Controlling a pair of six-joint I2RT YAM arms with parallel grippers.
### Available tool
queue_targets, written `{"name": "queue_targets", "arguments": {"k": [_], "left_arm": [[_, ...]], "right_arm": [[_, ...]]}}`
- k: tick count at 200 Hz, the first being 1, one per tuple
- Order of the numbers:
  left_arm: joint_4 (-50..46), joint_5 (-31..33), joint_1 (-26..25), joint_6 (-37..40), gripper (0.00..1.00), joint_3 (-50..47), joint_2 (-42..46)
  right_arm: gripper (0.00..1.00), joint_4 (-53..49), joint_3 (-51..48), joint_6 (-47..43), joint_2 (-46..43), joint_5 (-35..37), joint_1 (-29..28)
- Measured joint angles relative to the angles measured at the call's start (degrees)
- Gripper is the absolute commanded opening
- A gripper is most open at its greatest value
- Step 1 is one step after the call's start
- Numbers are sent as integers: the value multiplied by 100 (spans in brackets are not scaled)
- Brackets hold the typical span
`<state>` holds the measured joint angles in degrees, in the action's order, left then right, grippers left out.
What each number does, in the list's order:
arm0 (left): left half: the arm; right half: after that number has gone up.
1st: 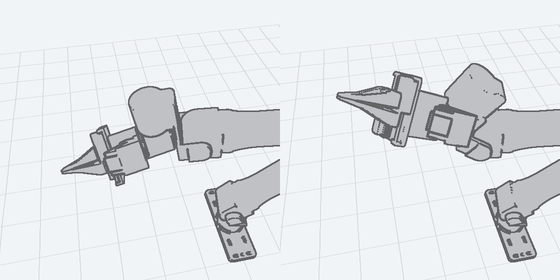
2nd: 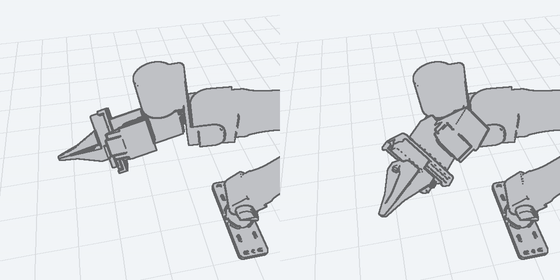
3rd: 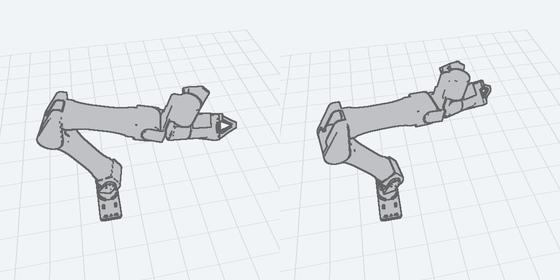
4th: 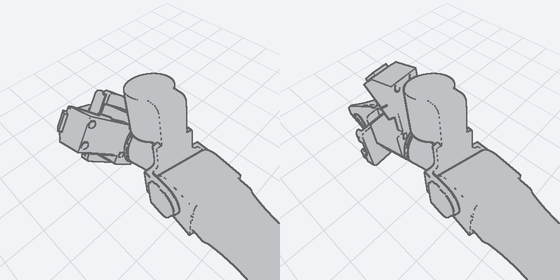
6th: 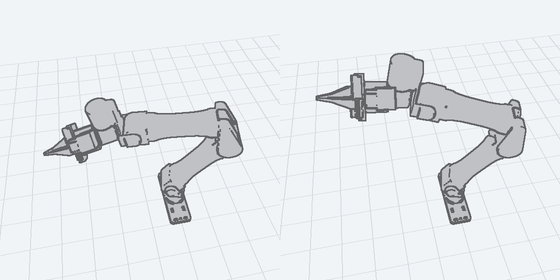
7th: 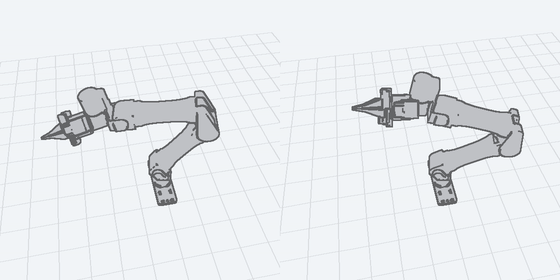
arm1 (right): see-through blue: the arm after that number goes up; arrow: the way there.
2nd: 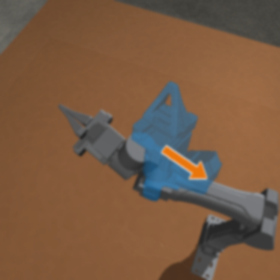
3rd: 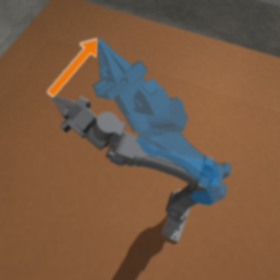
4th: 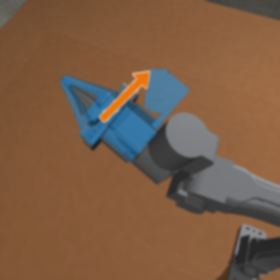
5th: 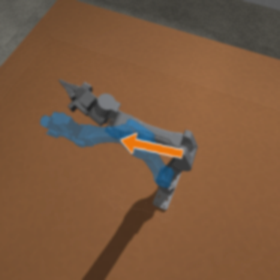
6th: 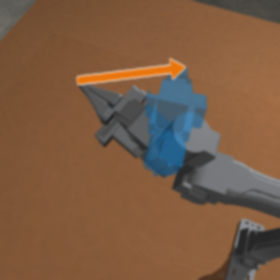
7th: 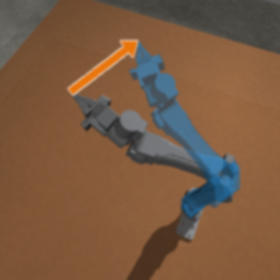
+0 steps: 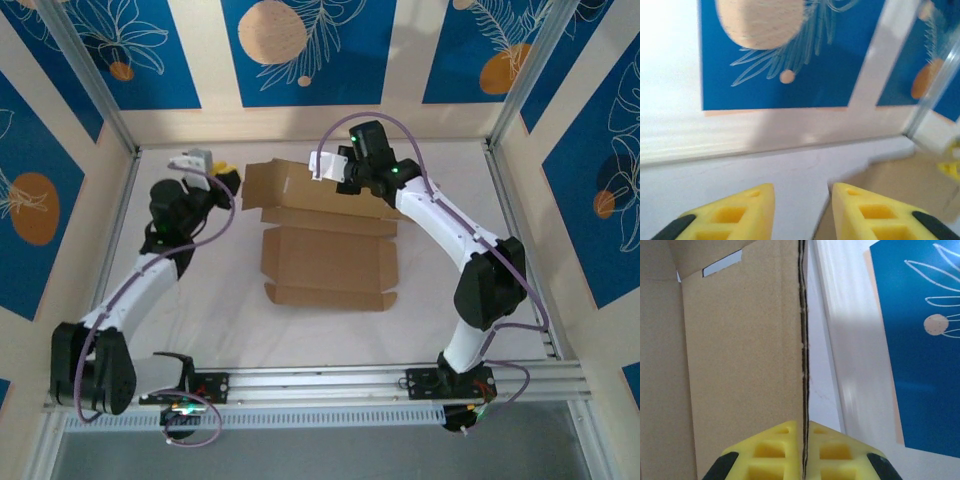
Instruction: Fold the paper box
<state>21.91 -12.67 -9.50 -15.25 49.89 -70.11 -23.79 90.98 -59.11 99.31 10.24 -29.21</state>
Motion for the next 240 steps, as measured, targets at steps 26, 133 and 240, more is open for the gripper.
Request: {"name": "queue_targets", "arguments": {"k": [26, 133, 240], "left_arm": [[-1847, 223, 37, -734, 32, 1707, -168], [-3475, -2420, -319, -3646, 30, 3453, -2658], [-3397, -2553, -450, -3967, 31, 3040, -2444]], "right_arm": [[0, 68, -190, -107, 0, 138, -50], [0, 144, -219, -223, 4, 435, -251], [0, 188, -118, -216, 282, 612, -271]]}}
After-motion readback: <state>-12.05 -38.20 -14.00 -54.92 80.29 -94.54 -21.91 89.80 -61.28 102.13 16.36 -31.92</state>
